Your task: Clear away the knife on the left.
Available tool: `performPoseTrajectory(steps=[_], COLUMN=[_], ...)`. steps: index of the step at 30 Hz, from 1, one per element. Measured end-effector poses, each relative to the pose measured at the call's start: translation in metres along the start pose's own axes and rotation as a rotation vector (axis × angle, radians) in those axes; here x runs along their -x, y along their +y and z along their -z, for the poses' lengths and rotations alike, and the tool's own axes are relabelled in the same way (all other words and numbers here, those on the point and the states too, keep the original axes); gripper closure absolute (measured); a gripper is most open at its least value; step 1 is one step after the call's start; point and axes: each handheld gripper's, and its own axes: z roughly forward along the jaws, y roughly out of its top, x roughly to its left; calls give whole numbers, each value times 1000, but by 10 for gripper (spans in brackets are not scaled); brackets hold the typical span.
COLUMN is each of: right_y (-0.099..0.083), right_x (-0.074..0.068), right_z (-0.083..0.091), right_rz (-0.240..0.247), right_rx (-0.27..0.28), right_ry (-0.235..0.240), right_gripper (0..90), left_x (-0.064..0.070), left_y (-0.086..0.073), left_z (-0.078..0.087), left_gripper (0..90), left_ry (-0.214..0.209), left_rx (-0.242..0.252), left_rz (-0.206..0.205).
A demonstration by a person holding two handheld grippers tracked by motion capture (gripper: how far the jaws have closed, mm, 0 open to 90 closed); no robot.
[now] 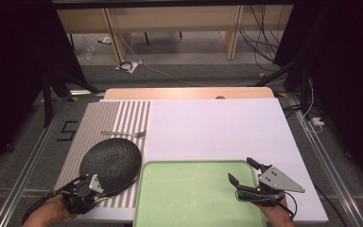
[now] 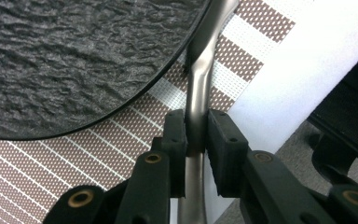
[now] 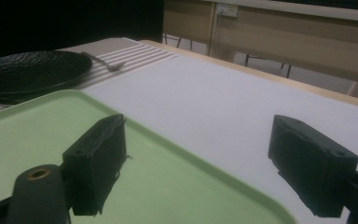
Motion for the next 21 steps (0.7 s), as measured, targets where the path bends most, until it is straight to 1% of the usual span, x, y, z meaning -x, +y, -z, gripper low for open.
performPoseTrajectory(steps=[1,8,10,17,18,21], right_y=[0,0,0,0,0,0], right_x=[0,-1,-1,-1,-1,-1], right_z=[0,0,1,0,0,0], right_rz=[1,3,11,15,11,7], right_rx=[1,1,-5,-8,-7,-4], right_ry=[0,-4,-7,-9,-10,-9], right_gripper=[201,204,204,204,204,205], left_x=[1,1,1,0,1,1], left_y=[0,1,1,1,1,0], left_z=[0,0,0,0,1,1], left_gripper=[770,772,775,792,793,794], left_ry=[3,3,3,-1,1,-6], left_rx=[-4,-9,-9,-4,-2,-7], left_rz=[-7,-16,-26,-30,-35,-32])
